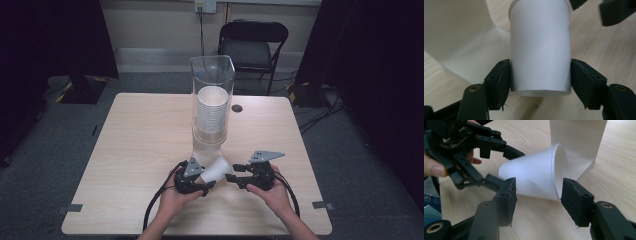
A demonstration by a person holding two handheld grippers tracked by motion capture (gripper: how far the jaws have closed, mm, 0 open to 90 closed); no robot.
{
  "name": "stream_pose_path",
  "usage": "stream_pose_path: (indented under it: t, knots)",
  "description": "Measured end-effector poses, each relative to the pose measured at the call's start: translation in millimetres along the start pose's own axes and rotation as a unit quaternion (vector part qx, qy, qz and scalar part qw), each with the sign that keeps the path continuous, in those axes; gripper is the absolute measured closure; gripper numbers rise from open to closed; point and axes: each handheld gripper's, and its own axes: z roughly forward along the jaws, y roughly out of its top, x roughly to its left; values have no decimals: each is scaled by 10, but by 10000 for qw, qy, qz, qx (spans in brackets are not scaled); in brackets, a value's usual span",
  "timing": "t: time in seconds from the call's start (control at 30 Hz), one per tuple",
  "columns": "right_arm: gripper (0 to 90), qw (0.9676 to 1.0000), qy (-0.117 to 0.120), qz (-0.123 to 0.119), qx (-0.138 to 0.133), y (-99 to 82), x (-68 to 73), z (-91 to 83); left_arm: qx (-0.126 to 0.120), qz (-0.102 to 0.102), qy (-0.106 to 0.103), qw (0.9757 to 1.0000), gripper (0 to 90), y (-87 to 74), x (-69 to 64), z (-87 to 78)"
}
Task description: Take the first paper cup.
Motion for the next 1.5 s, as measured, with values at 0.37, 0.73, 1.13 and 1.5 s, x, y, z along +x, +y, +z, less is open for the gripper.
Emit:
stream_pose_path:
  t: [0.37,0.73,1.13,1.5]
  knots:
    - [752,10000,42,68,-56,1,-68,-25,91,140,-132,9998,346,35,-101,131]
    - [877,9995,-120,-83,-271,61,-107,-247,223,40,175,9996,253,58,-90,125]
    - [880,9916,-1264,-254,38,133,-416,-463,363,-181,325,9986,241,-6,17,79]
    - [854,9895,-1418,-216,176,192,-531,-382,422,-201,331,9984,241,-20,33,89]
